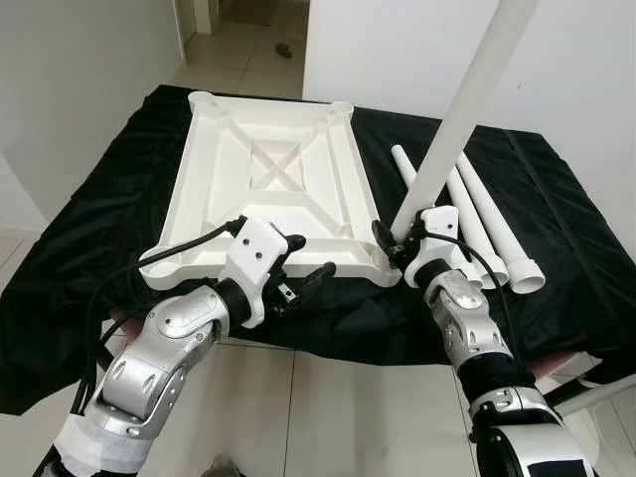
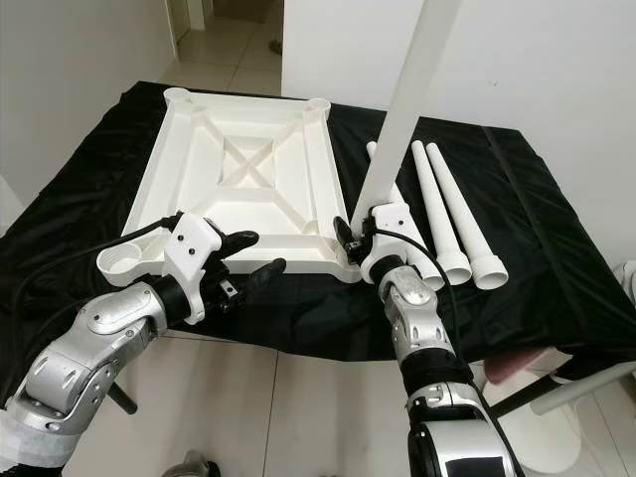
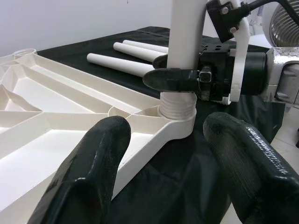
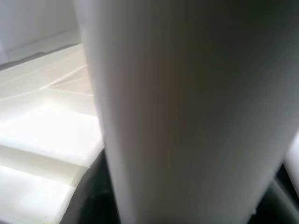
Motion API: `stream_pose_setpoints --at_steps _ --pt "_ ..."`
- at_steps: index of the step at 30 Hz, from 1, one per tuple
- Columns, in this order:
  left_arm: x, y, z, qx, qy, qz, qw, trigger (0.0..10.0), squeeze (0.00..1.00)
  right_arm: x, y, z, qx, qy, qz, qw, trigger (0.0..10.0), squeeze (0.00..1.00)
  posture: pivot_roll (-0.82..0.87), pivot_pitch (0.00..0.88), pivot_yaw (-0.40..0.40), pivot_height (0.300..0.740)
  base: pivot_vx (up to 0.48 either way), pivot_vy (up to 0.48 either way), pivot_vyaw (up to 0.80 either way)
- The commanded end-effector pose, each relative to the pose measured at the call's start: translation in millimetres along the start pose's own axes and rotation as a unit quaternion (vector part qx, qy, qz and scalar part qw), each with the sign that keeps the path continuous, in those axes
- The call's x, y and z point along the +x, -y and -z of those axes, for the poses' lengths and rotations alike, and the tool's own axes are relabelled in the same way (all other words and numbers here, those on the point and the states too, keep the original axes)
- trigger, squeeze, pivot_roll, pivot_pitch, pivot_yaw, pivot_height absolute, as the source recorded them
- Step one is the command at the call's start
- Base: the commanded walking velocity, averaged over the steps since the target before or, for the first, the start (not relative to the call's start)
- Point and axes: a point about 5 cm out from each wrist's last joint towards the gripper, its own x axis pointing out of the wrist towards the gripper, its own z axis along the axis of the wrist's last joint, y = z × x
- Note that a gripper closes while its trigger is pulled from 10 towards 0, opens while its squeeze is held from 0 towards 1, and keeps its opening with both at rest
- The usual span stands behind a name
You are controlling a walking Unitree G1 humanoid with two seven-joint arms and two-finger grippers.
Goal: Building children table
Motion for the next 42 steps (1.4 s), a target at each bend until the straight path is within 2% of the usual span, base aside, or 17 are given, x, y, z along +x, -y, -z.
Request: stream_pose_setpoints --at_steps 1,5,6,7,17,21,24,26,27,28,30,31,32,35,38,42 --pt "1.0 2.0 -7 0.009 0.008 0.016 1.0 10.0 0.0 -18.4 6.0 52 0.053 -0.136 0.023 0.989 10.0 0.0 0.18 0.061 -0.052 0.74 0.0 0.0 0.0" --pt "0.7 2.1 -7 0.009 0.009 0.016 1.0 10.0 0.0 -17.9 5.8 52 0.051 -0.137 0.024 0.989 10.0 0.0 0.18 0.06 -0.052 0.74 0.0 0.0 0.0" --pt "0.4 2.1 -7 0.009 0.008 0.015 1.0 10.0 0.0 -18.0 4.9 53 0.071 -0.139 0.025 0.987 10.0 0.0 0.18 0.061 -0.051 0.74 0.0 0.0 0.0" --pt "0.4 2.1 -7 0.009 0.008 0.015 1.0 10.0 0.0 -18.0 4.9 53 0.071 -0.139 0.025 0.987 10.0 0.0 0.18 0.061 -0.051 0.74 0.0 0.0 0.0" --pt "-0.3 2.1 -7 0.009 0.008 0.017 1.0 10.0 0.0 -19.8 5.9 54 0.057 -0.14 0.029 0.988 10.0 0.0 0.18 0.064 -0.047 0.74 0.0 0.0 0.0" --pt "-0.2 1.5 -7 0.009 0.007 0.013 1.0 10.0 0.0 -23.3 5.8 53 0.034 -0.111 0.046 0.992 10.0 0.0 0.18 0.067 -0.047 0.74 0.0 0.0 0.0" --pt "0.1 2.5 -4 0.004 0.004 0.012 1.0 10.0 0.0 -25.7 2.4 51 0.037 -0.072 0.096 0.992 10.0 0.0 0.18 0.067 -0.046 0.74 0.0 0.0 0.0" --pt "0.1 2.5 -4 0.004 0.004 0.012 1.0 10.0 0.0 -25.7 2.4 51 0.037 -0.072 0.096 0.992 10.0 0.0 0.18 0.067 -0.046 0.74 0.0 0.0 0.0" --pt "0.7 3.5 -2 0.002 0.002 0.014 1.0 10.0 0.0 -25.8 0.5 50 0.039 -0.061 0.12 0.99 10.0 0.0 0.18 0.067 -0.046 0.74 0.0 0.0 0.0" --pt "0.7 3.5 -2 0.002 0.002 0.014 1.0 10.0 0.0 -25.8 0.5 50 0.039 -0.061 0.12 0.99 10.0 0.0 0.18 0.067 -0.046 0.74 0.0 0.0 0.0" --pt "3.2 7.0 0 -0.003 0.0 0.022 1.0 10.0 0.0 -25.6 -4.6 49 0.03 -0.048 0.189 0.98 10.0 0.0 0.18 0.063 -0.045 0.74 0.0 0.0 0.0" --pt "3.2 7.0 0 -0.003 0.0 0.022 1.0 10.0 0.0 -25.6 -4.6 49 0.03 -0.048 0.189 0.98 10.0 0.0 0.18 0.063 -0.045 0.74 0.0 0.0 0.0" --pt "4.7 8.9 1 -0.004 0.001 0.026 1.0 10.0 0.0 -25.3 -10.0 51 0.033 -0.048 0.225 0.973 10.0 0.0 0.18 0.062 -0.046 0.74 0.0 0.0 0.0" --pt "5.1 9.5 1 -0.005 0.001 0.026 1.0 10.0 0.0 -25.1 -11.9 52 0.034 -0.049 0.233 0.971 10.0 0.0 0.18 0.061 -0.046 0.74 0.0 0.0 0.0" --pt "6.5 12.6 1 -0.009 0.003 0.031 0.999 10.0 0.0 -20.5 -17.1 49 0.045 -0.046 0.278 0.958 10.0 0.0 0.17 0.059 -0.046 0.74 0.0 0.0 0.0" --pt "6.9 13.2 1 -0.01 0.004 0.033 0.999 10.0 0.0 -18.8 -18.3 48 0.046 -0.045 0.289 0.955 10.0 0.0 0.17 0.059 -0.046 0.74 0.0 0.0 0.0"
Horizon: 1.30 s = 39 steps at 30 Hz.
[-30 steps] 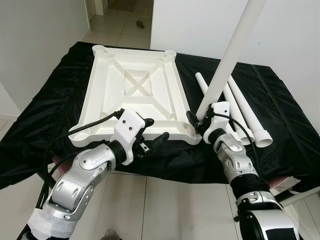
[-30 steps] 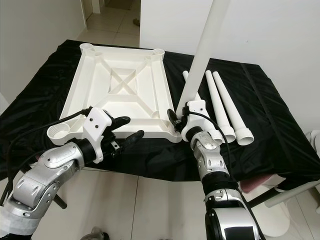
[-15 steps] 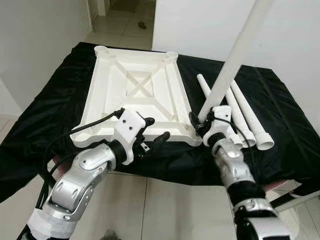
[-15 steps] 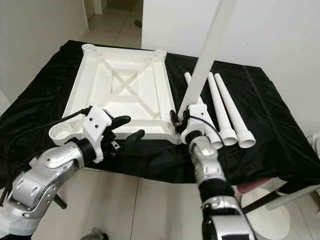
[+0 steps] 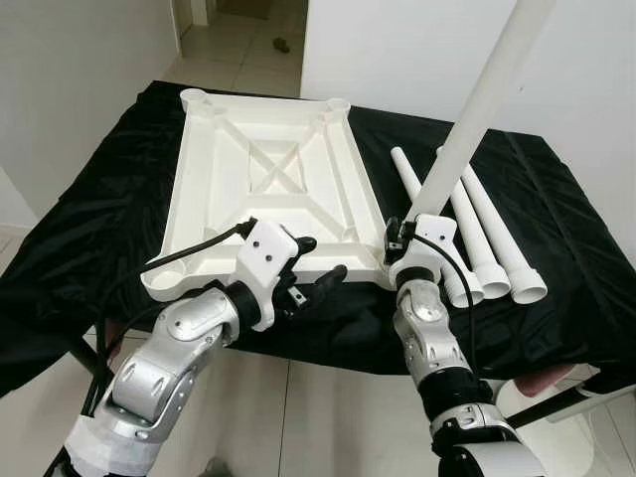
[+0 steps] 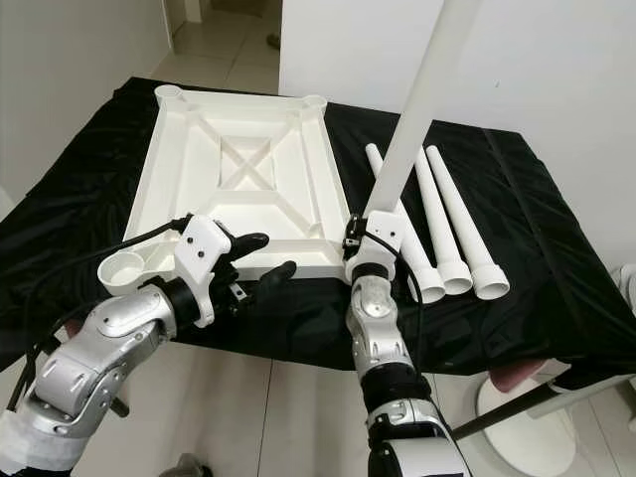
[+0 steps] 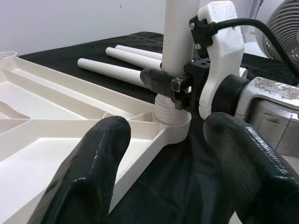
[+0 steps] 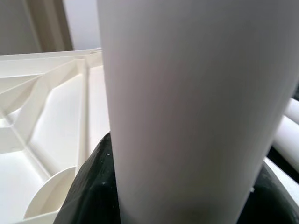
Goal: Building children table
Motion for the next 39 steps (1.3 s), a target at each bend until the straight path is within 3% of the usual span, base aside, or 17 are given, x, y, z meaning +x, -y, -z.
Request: stream_pose_setpoints --at_steps 1,6,7,12,20,21,23,24,25,28,39 --pt "1.8 3.6 3 -0.003 -0.007 0.017 1.0 10.0 0.0 -12.6 14.3 41 -0.014 -0.1 0.046 0.994 10.0 0.0 0.17 0.058 -0.048 0.74 0.0 0.0 0.0" --pt "2.6 5.3 3 -0.001 -0.007 0.019 1.0 10.0 0.0 -10.5 3.7 35 0.005 -0.083 0.021 0.996 10.0 0.0 0.18 0.057 -0.053 0.74 0.0 0.0 0.0" --pt "2.4 5.5 3 -0.002 -0.007 0.018 1.0 10.0 0.0 -11.1 2.7 33 0.019 -0.076 0.01 0.997 10.0 1.0 0.19 0.056 -0.056 0.74 0.0 0.0 0.0" --pt "1.6 6.0 5 -0.004 -0.009 0.015 1.0 10.0 0.0 -13.8 3.1 27 0.043 -0.042 -0.03 0.998 10.0 1.0 0.19 0.052 -0.055 0.74 0.0 0.0 0.0" --pt "3.9 5.8 10 -0.006 -0.016 0.016 1.0 10.0 0.0 -10.6 10.2 18 0.024 -0.012 -0.051 0.998 10.0 1.0 0.18 0.046 -0.054 0.74 0.0 0.0 0.0" --pt "4.7 5.7 12 -0.006 -0.018 0.016 1.0 10.0 0.0 -9.4 11.3 16 0.019 -0.007 -0.061 0.998 10.0 0.8 0.18 0.043 -0.055 0.74 0.0 0.0 0.0" --pt "4.7 5.7 12 -0.006 -0.018 0.016 1.0 10.0 0.0 -9.4 11.3 16 0.019 -0.007 -0.061 0.998 10.0 0.8 0.18 0.043 -0.055 0.74 0.0 0.0 0.0" --pt "6.7 6.3 14 -0.006 -0.021 0.017 1.0 10.0 0.0 -8.3 11.9 13 0.018 0.001 -0.079 0.997 10.0 0.0 0.18 0.041 -0.057 0.74 0.0 0.0 0.0" --pt "6.7 6.3 14 -0.006 -0.021 0.017 1.0 10.0 0.0 -8.3 11.9 13 0.018 0.001 -0.079 0.997 10.0 0.0 0.18 0.041 -0.057 0.74 0.0 0.0 0.0" --pt "16.7 5.9 24 -0.003 -0.028 0.012 1.0 10.0 0.0 -5.5 11.7 3 0.004 0.022 -0.153 0.988 10.0 0.0 0.17 0.04 -0.066 0.74 0.0 0.0 0.0" --pt "32.4 6.9 37 -0.003 -0.047 0.007 0.999 10.0 0.0 1.5 20.7 -11 -0.015 0.038 -0.223 0.974 10.0 0.0 0.13 0.047 -0.05 0.74 0.0 0.0 0.0"
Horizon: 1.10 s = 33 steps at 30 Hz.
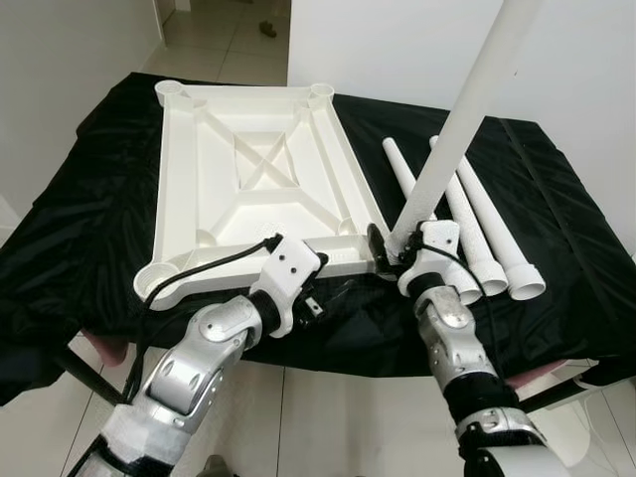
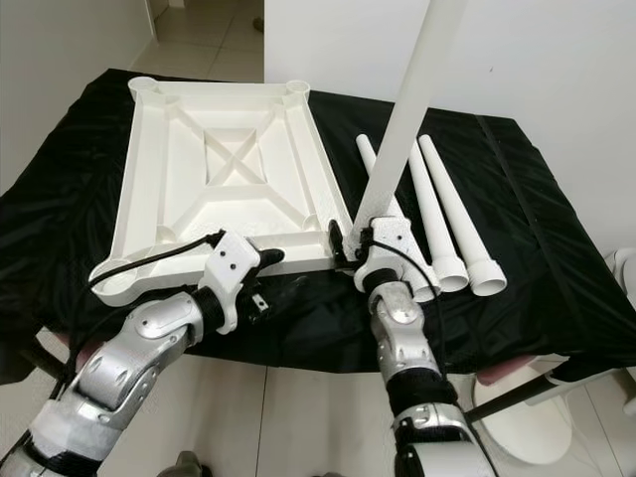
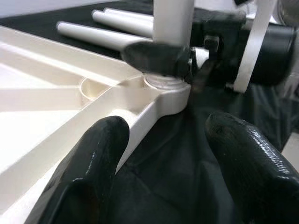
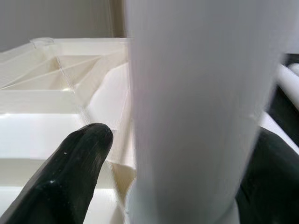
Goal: Building children table
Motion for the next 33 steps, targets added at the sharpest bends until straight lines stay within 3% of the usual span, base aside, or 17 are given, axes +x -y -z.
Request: stream_pose_setpoints --at_steps 1,10,14,15,16,17,25,31,32,33 --pt "2.7 1.1 2 0.005 -0.005 -0.002 1.0 10.0 0.0 1.6 1.7 -4 0.0 0.006 -0.01 1.0 10.0 0.0 0.13 0.047 -0.05 0.74 0.0 0.0 0.0" --pt "19.3 9.4 -13 0.011 0.0 0.012 1.0 10.0 0.0 1.1 21.6 -8 -0.043 -0.019 -0.111 0.993 10.0 0.0 0.14 0.036 -0.019 0.74 0.0 0.0 0.0" --pt "20.1 11.4 -15 0.01 0.003 0.016 1.0 10.0 0.0 1.0 23.8 -8 -0.05 -0.024 -0.12 0.991 10.0 0.0 0.14 0.036 -0.019 0.74 0.0 0.0 0.0" --pt "21.2 13.5 -17 0.013 0.008 0.02 1.0 10.0 0.0 1.4 25.8 -6 -0.064 -0.033 -0.134 0.988 4.6 0.0 0.14 0.033 -0.023 0.74 0.0 0.0 0.0" --pt "21.2 13.5 -17 0.013 0.008 0.02 1.0 10.0 0.0 1.4 25.8 -6 -0.064 -0.033 -0.134 0.988 4.6 0.0 0.14 0.033 -0.023 0.74 0.0 0.0 0.0" --pt "21.9 14.6 -18 0.016 0.011 0.022 1.0 10.0 0.0 1.6 26.8 -5 -0.072 -0.04 -0.143 0.986 0.0 0.0 0.14 0.033 -0.023 0.74 0.0 0.0 0.0" --pt "24.9 17.8 -20 0.019 0.014 0.026 0.999 10.0 0.0 1.7 29.8 0 -0.077 -0.066 -0.157 0.982 0.0 0.0 0.16 0.027 -0.034 0.74 0.0 0.0 0.0" --pt "25.3 19.8 -22 0.012 0.02 0.024 0.999 10.0 0.0 1.3 26.3 3 -0.05 -0.066 -0.144 0.986 0.0 0.0 0.16 0.024 -0.05 0.74 0.0 0.0 0.0" --pt "25.2 20.0 -22 0.01 0.021 0.022 0.999 10.0 0.0 1.2 25.2 4 -0.048 -0.066 -0.132 0.988 4.1 0.0 0.16 0.023 -0.051 0.74 0.0 0.0 0.0" --pt "25.0 20.2 -22 0.009 0.021 0.021 1.0 10.0 0.0 1.4 24.8 5 -0.047 -0.066 -0.125 0.989 4.1 0.0 0.16 0.023 -0.051 0.74 0.0 0.0 0.0"
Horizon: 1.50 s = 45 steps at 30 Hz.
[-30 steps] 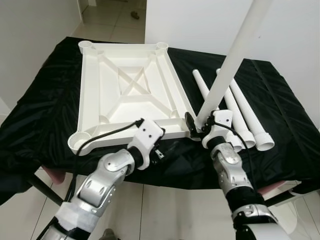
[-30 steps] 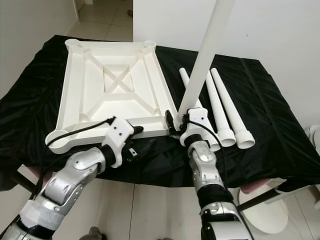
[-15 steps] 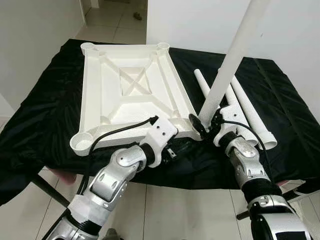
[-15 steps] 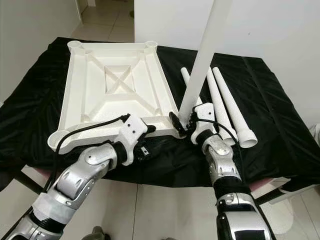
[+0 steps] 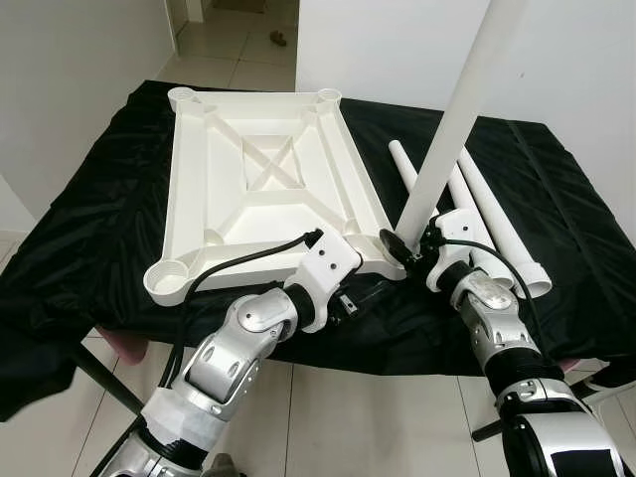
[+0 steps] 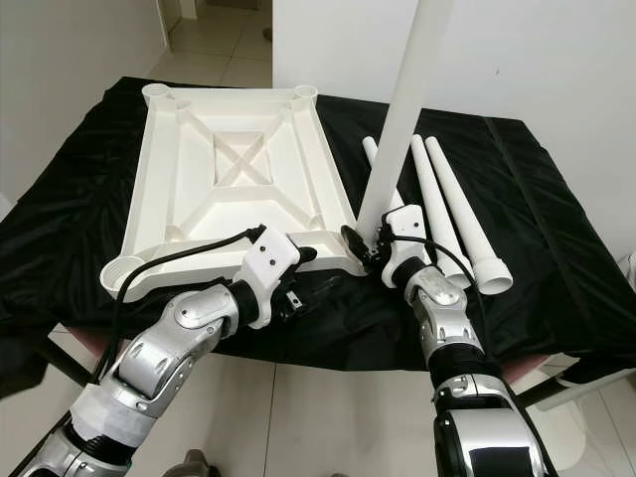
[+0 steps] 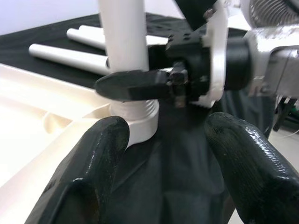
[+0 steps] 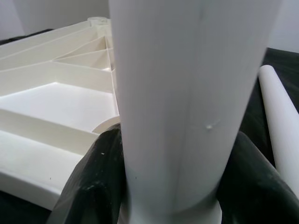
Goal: Building children table
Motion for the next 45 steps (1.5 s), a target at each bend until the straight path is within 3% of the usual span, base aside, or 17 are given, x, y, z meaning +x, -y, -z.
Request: stream_pose_setpoints --at_steps 1,11,12,16,20,24,26,31,32,41,42,45 --pt "0.1 0.7 -1 0.001 -0.002 -0.013 1.0 10.0 0.0 -1.4 -4.6 10 0.008 -0.019 0.019 1.0 10.0 0.0 0.16 0.023 -0.054 0.74 0.0 0.0 0.0" --pt "-1.4 -0.7 -1 -0.002 0.001 -0.022 1.0 10.0 0.0 4.0 -20.6 12 0.032 -0.008 0.106 0.994 10.0 0.0 0.17 0.017 -0.055 0.74 0.0 0.0 0.0" --pt "-2.3 -0.9 0 -0.003 0.001 -0.022 1.0 10.0 0.0 3.4 -19.0 11 0.047 -0.01 0.177 0.983 10.0 0.0 0.17 0.014 -0.055 0.74 0.0 0.0 0.0" --pt "-3.1 -0.8 0 -0.004 0.001 -0.023 1.0 10.0 0.0 2.7 -21.4 11 0.053 -0.011 0.212 0.976 10.0 0.0 0.17 0.01 -0.055 0.74 0.0 0.0 0.0" --pt "-3.9 -0.7 1 -0.008 0.003 -0.025 1.0 10.0 0.0 0.7 -36.4 12 0.054 -0.007 0.262 0.963 10.0 0.0 0.16 0.004 -0.056 0.74 0.0 0.0 0.0" --pt "-5.9 -1.8 2 -0.011 0.005 -0.028 1.0 10.0 0.0 0.0 -45.4 13 0.062 -0.007 0.29 0.955 10.0 0.0 0.17 0.0 -0.06 0.74 0.0 0.0 0.0" --pt "-8.4 -3.4 3 -0.012 0.004 -0.032 0.999 10.0 0.0 1.9 -54.0 12 0.066 -0.005 0.282 0.957 10.0 0.0 0.17 0.0 -0.06 0.74 0.0 0.0 0.0" --pt "-12.0 -5.5 5 -0.011 0.002 -0.037 0.999 10.0 0.0 0.9 -58.0 9 0.073 0.001 0.268 0.961 10.0 0.0 0.17 0.0 -0.065 0.74 0.0 0.0 0.0" --pt "-13.1 -5.8 6 -0.009 0.001 -0.038 0.999 10.0 0.0 -0.1 -57.0 8 0.075 0.008 0.263 0.962 10.0 1.0 0.17 0.0 -0.067 0.74 0.0 0.0 0.0" --pt "-14.8 -6.2 8 -0.009 -0.002 -0.042 0.999 10.0 0.0 -5.5 -51.9 0 0.056 0.03 0.227 0.972 10.0 1.0 0.17 0.0 -0.075 0.74 0.0 0.0 0.0" --pt "-14.7 -5.7 8 -0.009 -0.002 -0.042 0.999 10.0 0.0 -7.0 -47.7 0 0.054 0.031 0.206 0.977 10.0 0.0 0.17 0.0 -0.076 0.74 0.0 0.0 0.0" --pt "-14.4 -4.6 8 -0.01 0.0 -0.041 0.999 10.0 0.0 -9.0 -39.8 -2 0.045 0.03 0.17 0.984 10.0 0.0 0.17 0.0 -0.077 0.74 0.0 0.0 0.0"
